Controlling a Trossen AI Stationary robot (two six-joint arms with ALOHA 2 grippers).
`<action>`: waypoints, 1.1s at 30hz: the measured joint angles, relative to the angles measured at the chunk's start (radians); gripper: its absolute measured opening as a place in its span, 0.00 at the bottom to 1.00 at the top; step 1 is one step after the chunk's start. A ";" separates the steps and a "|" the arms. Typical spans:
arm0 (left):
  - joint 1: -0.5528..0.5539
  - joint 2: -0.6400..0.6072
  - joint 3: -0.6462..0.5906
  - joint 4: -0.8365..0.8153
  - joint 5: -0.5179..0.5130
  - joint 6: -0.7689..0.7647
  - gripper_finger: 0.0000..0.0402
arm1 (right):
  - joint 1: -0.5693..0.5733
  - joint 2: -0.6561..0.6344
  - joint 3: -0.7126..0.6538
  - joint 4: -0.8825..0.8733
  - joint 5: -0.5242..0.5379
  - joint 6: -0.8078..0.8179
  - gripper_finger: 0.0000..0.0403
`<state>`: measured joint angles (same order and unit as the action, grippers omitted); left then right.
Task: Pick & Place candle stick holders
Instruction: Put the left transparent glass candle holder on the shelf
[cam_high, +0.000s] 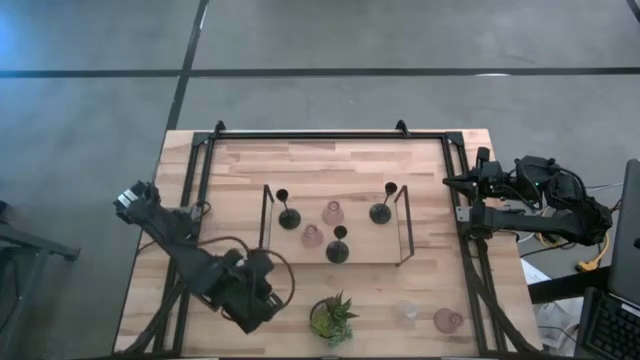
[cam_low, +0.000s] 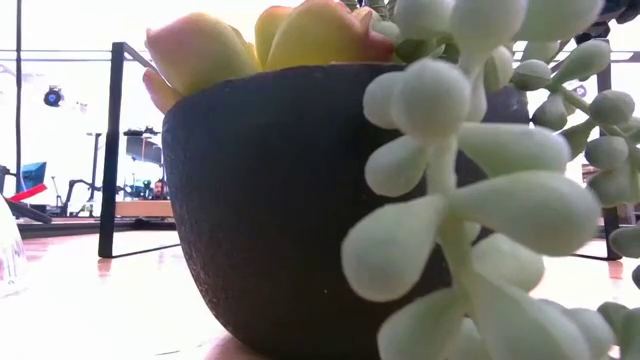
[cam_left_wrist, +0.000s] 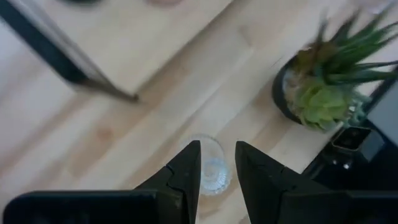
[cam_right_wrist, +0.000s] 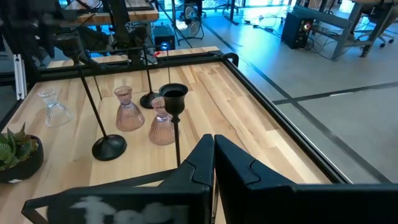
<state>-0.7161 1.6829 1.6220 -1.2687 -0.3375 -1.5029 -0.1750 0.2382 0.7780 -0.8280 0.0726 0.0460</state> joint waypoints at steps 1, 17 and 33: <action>-0.005 -0.001 -0.032 0.033 0.014 -0.040 0.26 | 0.000 0.000 0.000 0.000 0.000 0.000 0.02; 0.011 -0.002 -0.207 0.278 0.246 0.126 0.25 | 0.000 0.000 0.000 0.000 0.000 0.000 0.02; 0.043 0.001 -0.353 0.389 0.327 0.213 0.25 | 0.000 0.000 0.000 0.000 0.000 0.000 0.02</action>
<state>-0.6729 1.6840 1.2691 -0.8795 -0.0103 -1.2897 -0.1753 0.2382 0.7780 -0.8276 0.0727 0.0456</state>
